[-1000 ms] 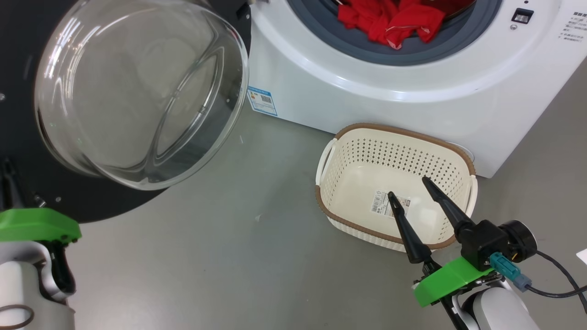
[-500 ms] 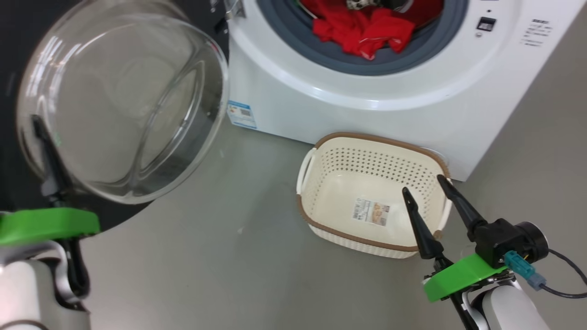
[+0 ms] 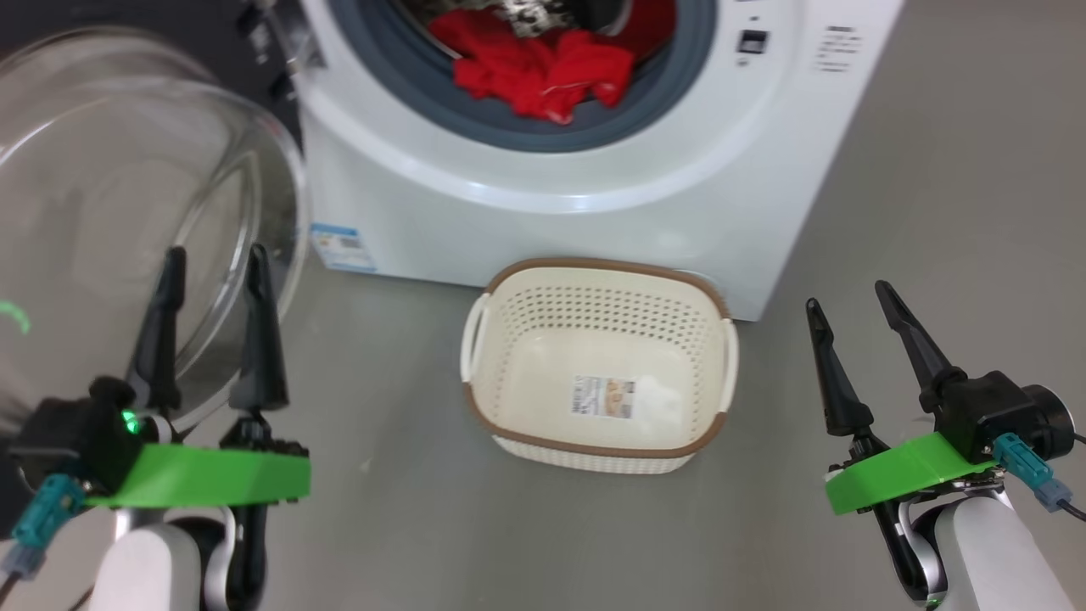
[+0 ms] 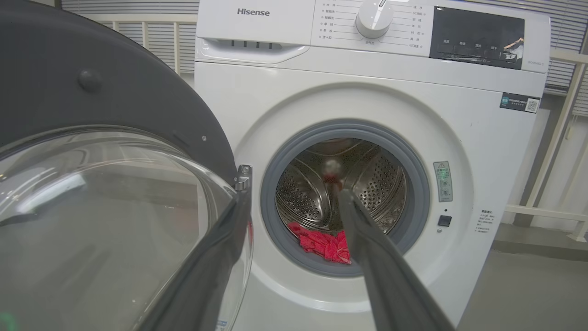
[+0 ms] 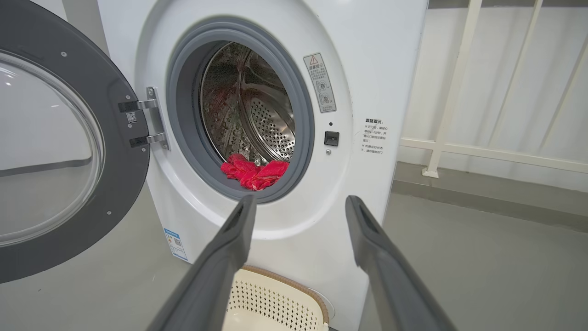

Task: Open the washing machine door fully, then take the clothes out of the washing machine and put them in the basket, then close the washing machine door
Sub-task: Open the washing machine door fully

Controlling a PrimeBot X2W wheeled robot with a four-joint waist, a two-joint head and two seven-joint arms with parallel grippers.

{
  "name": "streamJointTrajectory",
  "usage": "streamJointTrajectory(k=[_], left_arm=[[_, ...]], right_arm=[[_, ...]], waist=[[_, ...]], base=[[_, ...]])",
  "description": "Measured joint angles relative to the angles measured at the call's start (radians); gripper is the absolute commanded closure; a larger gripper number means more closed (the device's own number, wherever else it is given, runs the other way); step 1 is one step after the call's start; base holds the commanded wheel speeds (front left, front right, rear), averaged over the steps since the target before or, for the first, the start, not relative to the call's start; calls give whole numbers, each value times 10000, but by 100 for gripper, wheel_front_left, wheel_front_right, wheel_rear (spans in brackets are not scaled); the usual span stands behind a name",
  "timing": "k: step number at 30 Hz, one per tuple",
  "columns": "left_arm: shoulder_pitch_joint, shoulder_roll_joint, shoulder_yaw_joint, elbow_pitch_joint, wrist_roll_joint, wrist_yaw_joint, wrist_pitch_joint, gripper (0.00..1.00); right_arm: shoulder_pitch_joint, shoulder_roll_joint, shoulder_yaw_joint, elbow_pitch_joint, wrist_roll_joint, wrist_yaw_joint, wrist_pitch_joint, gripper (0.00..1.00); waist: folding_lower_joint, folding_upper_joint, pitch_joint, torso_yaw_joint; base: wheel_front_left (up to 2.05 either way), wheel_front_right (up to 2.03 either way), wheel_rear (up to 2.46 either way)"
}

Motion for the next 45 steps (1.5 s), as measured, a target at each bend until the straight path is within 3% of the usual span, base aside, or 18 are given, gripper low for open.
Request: streamJointTrajectory(k=[9,19,35,45], left_arm=[[943,167,-314,-497,-378,-261,29,0],[2047,351,-642,-430,-313,-330,31,0],[3160,594,-500,395,180,178,-314,0],[3428,591,-376,568,199,378,-460,0]], right_arm=[[177,8,-73,-161,2,0,0,0],[653,17,-92,-255,63,0,0,0],[1576,56,-77,-623,13,0,0,0],[1905,63,69,-702,113,0,0,0]], waist=[[1,0,-306,-1253],[0,0,-832,-2157],[-1,0,-1634,-2757],[0,0,-1751,-2767]], base=[[0,0,0],[0,0,0],[0,0,0],[0,0,0]])
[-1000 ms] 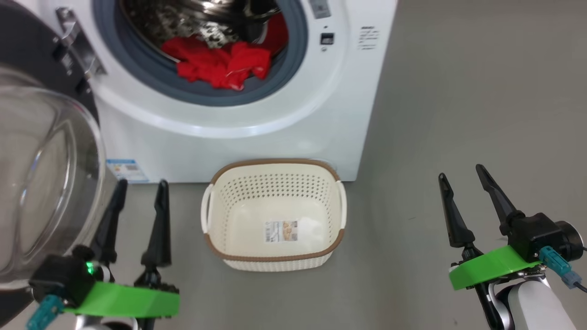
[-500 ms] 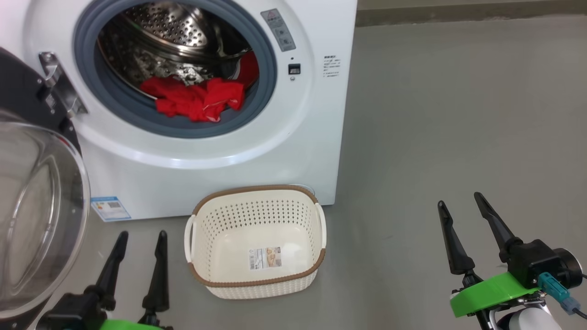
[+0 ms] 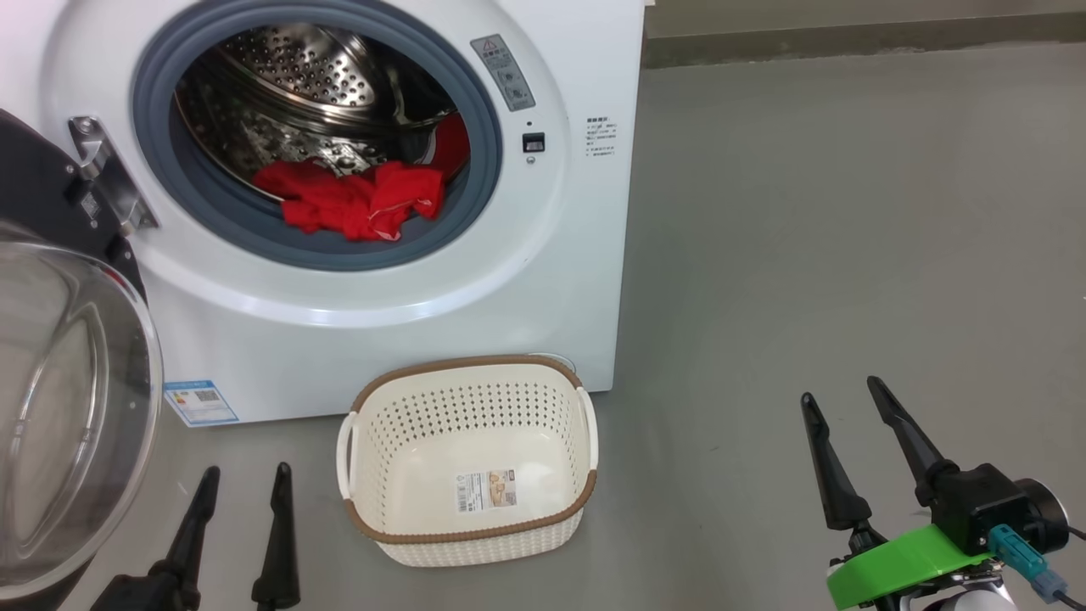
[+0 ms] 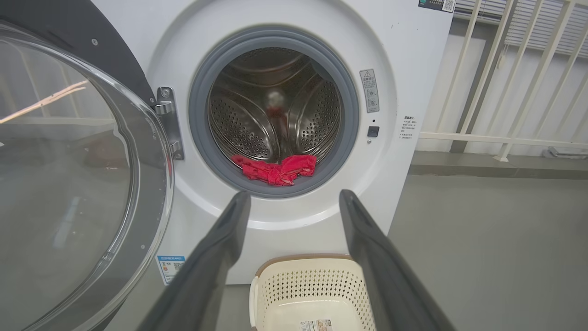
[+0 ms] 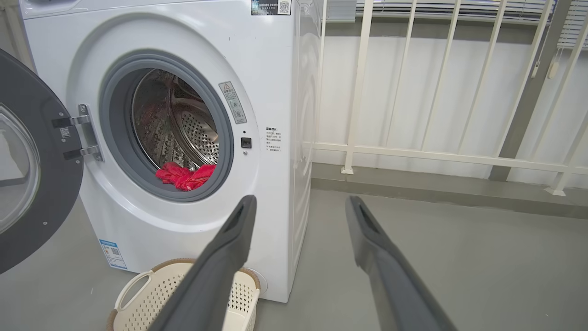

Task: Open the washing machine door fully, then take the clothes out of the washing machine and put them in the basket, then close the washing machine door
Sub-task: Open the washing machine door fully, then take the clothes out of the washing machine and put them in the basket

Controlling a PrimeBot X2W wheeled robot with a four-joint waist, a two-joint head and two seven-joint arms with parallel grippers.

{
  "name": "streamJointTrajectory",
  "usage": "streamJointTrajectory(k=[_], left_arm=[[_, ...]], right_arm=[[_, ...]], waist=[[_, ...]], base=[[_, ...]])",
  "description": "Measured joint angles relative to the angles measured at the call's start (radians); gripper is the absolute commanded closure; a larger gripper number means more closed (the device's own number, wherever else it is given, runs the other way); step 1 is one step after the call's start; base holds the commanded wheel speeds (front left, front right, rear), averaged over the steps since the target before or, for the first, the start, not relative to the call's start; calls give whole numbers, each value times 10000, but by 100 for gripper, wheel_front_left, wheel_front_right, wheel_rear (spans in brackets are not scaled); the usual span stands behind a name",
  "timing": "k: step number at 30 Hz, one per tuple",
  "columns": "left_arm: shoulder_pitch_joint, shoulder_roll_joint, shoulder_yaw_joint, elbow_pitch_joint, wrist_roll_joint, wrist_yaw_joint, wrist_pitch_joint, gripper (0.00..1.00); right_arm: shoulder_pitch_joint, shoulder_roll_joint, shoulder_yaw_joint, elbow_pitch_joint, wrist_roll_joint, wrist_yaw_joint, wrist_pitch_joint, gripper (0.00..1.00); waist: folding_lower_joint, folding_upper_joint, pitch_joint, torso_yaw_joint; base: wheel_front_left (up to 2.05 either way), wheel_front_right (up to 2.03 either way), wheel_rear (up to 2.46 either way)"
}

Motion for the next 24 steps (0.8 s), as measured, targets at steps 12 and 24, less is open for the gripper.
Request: streamJointTrajectory(k=[12,24], left_arm=[[7,15,73,182,54,242,-71,0],[5,71,17,249,59,268,-71,0]], right_arm=[[0,8,109,0,10,0,0,0],[0,8,111,-2,178,0,0,0]], waist=[[0,0,-16,0],[0,0,61,33]], base=[[7,-7,0],[126,-126,0]])
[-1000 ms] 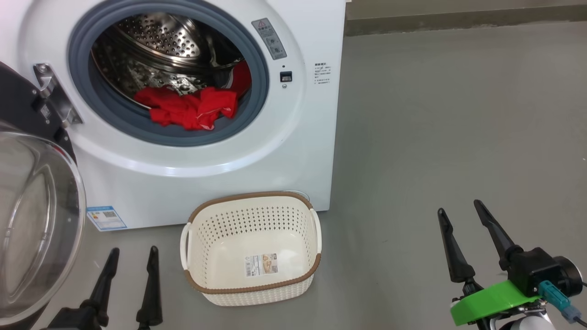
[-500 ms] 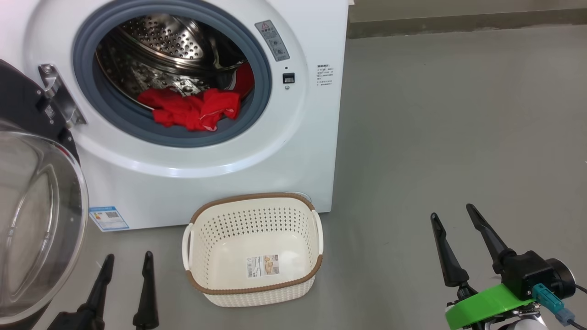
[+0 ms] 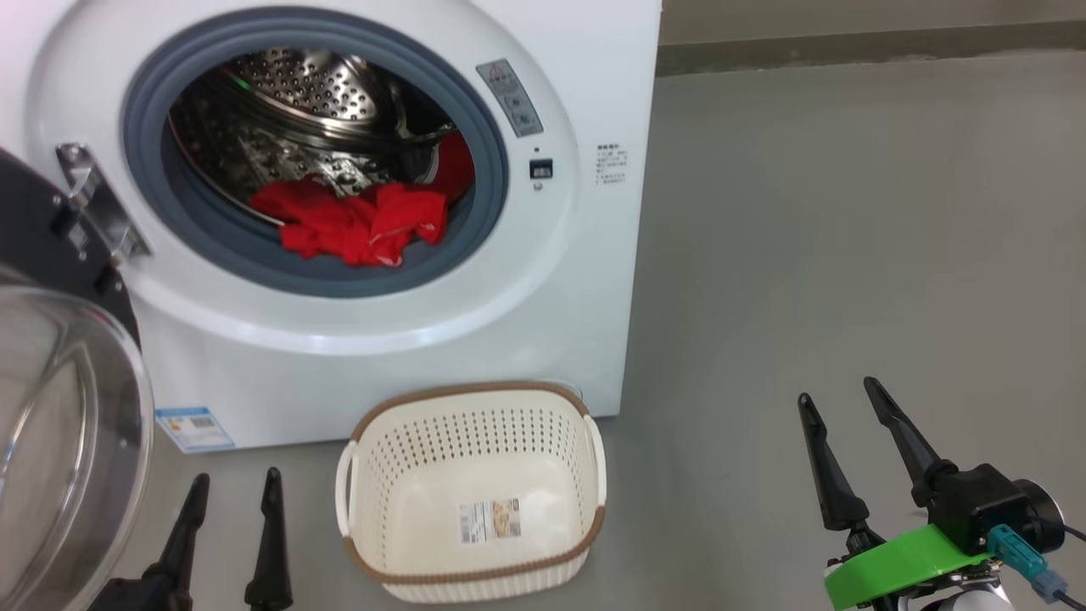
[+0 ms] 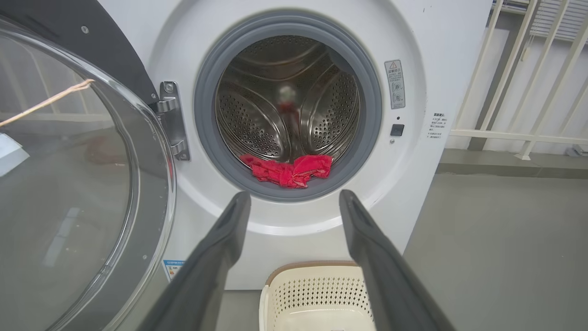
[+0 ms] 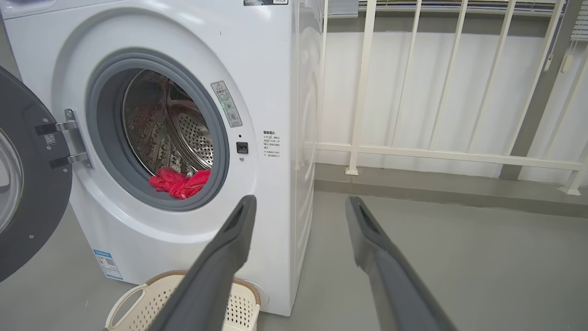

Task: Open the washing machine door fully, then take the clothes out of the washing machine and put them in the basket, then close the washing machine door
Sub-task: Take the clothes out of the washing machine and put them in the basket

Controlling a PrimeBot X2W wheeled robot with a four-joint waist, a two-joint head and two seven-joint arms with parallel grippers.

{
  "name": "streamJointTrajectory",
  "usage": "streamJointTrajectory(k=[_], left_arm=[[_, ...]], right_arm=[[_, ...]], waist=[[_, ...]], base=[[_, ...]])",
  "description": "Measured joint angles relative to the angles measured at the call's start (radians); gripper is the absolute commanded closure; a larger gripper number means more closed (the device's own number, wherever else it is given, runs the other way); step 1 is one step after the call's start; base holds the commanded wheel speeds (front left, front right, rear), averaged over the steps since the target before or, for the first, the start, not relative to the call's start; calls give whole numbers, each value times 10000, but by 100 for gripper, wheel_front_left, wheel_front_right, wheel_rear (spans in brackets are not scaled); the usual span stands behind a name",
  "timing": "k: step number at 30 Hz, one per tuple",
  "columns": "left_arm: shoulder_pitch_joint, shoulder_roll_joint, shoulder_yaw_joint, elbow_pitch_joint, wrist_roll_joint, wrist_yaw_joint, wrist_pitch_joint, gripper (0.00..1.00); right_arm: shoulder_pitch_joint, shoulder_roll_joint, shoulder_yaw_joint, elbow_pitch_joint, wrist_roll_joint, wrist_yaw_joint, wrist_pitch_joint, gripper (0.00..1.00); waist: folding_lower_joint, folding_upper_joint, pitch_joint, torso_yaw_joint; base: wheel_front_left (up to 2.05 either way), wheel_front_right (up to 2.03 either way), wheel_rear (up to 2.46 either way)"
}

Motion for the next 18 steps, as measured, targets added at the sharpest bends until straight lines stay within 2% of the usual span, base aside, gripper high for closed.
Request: streamJointTrajectory(k=[9,18], left_arm=[[-7,-10,-12,-119,-163,-15,0,0],[-9,-12,-115,-169,-157,88,0,0]], right_arm=[[-1,0,-59,13,79,0,0,0],[-1,0,-71,13,79,0,0,0]], waist=[[0,0,-31,18],[0,0,-64,35]], base=[[126,-126,0],[17,-17,0]])
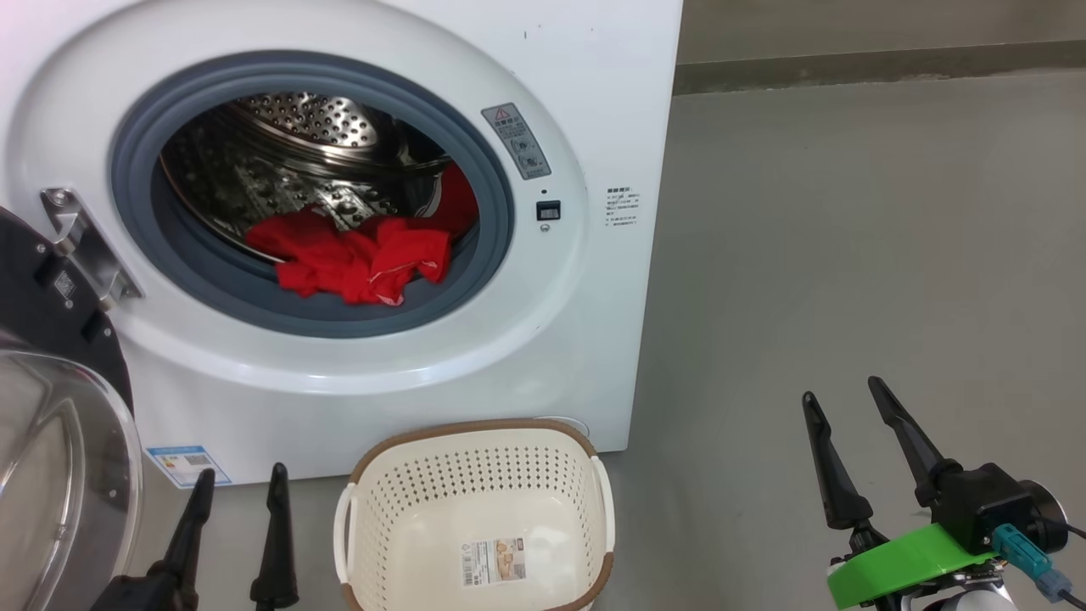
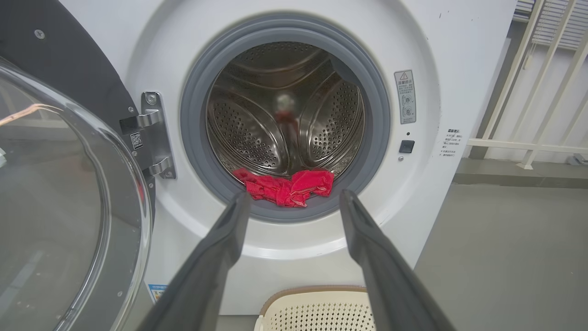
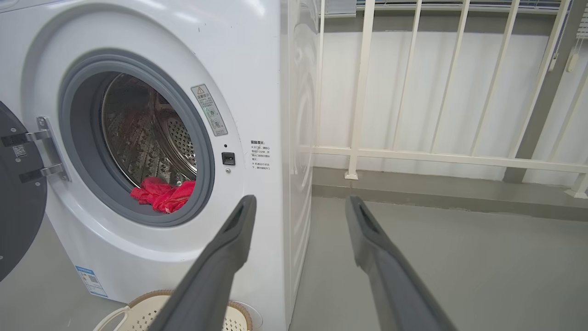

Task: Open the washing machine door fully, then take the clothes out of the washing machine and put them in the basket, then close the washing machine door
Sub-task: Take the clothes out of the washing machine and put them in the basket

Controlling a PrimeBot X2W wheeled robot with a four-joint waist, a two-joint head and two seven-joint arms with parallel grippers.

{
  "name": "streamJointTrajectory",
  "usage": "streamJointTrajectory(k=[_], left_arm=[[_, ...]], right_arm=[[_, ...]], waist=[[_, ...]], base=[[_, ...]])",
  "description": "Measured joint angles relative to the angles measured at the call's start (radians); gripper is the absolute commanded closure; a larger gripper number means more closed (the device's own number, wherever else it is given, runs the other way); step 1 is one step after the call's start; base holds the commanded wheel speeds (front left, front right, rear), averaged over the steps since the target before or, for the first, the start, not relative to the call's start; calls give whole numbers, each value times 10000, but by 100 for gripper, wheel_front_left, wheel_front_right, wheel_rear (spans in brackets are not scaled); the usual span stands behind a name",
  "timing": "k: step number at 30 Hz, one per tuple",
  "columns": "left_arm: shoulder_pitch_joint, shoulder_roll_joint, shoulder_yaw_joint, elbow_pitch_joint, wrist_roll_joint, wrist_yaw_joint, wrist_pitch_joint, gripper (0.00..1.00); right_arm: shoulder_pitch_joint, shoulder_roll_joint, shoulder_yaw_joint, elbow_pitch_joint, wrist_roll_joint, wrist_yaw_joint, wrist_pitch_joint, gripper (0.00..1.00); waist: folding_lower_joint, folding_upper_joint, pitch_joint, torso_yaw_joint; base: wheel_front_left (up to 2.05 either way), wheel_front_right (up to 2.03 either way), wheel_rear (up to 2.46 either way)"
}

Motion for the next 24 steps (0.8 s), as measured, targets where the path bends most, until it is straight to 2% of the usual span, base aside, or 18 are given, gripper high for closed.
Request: streamJointTrajectory(k=[15,24], left_arm=[[-8,-4,-134,-46,42,213,-2,0],[-608,-21,-290,-201,100,353,0,0]], right_arm=[[1,0,29,-42,-25,0,0,0],[-23,0,75,-240,-105,0,0,0]], waist=[[0,0,70,107],[-1,0,627,222]], base=[[0,0,0],[0,0,0]])
